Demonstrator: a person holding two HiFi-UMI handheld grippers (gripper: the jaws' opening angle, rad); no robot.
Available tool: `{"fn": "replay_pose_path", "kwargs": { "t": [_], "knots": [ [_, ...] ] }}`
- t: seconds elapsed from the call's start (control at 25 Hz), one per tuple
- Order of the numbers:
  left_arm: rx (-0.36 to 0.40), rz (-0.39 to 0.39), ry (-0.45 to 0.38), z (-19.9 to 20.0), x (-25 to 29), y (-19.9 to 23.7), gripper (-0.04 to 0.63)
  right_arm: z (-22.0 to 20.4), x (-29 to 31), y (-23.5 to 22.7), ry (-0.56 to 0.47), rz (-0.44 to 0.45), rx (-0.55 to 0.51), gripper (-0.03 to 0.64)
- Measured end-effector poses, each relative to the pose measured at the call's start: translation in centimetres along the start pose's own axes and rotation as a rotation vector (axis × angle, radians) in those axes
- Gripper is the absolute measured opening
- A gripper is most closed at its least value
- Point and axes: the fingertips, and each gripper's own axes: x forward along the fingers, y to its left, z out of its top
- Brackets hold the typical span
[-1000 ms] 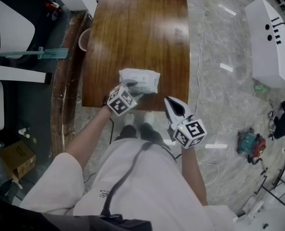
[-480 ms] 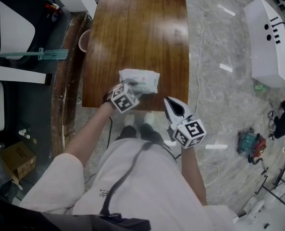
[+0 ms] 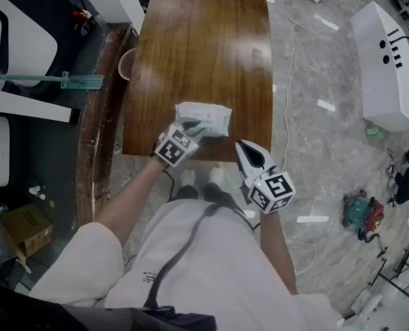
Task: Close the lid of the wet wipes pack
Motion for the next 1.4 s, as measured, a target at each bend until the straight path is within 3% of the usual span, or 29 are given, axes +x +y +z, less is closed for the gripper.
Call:
{"fn": "replay_pose_path", "kwargs": {
  "t": [0.16,0.48,0.8,1.04,1.4],
  "knots": [
    [-0.063,0.036,-0.095,2.2,-2.6,0.0,0.005,0.6,-0.4,0.6,-0.02,0.012,-0.016,0.009],
    [-0.16,0.077,-0.393,8.0,-11.0,-0.3,0.005,3.6,0.0,3.2,-0.096,0.022,-0.069,0.009],
    [-0.17,0.147,-0.619,12.3,-20.2,-0.1,0.003,7.2,-0.7,5.3,-0.174,0.004,-0.106,0.008],
    [-0.134,0.19,-0.7,14.1,-23.4,-0.8,0.003,9.9,-2.4,5.4,-0.223,-0.032,-0.143,0.008],
    [-0.117,0.209,-0.728,14.2,-24.8,-0.9,0.003,11.8,-2.1,6.4,-0.245,-0.032,-0.161,0.008]
  ]
}}
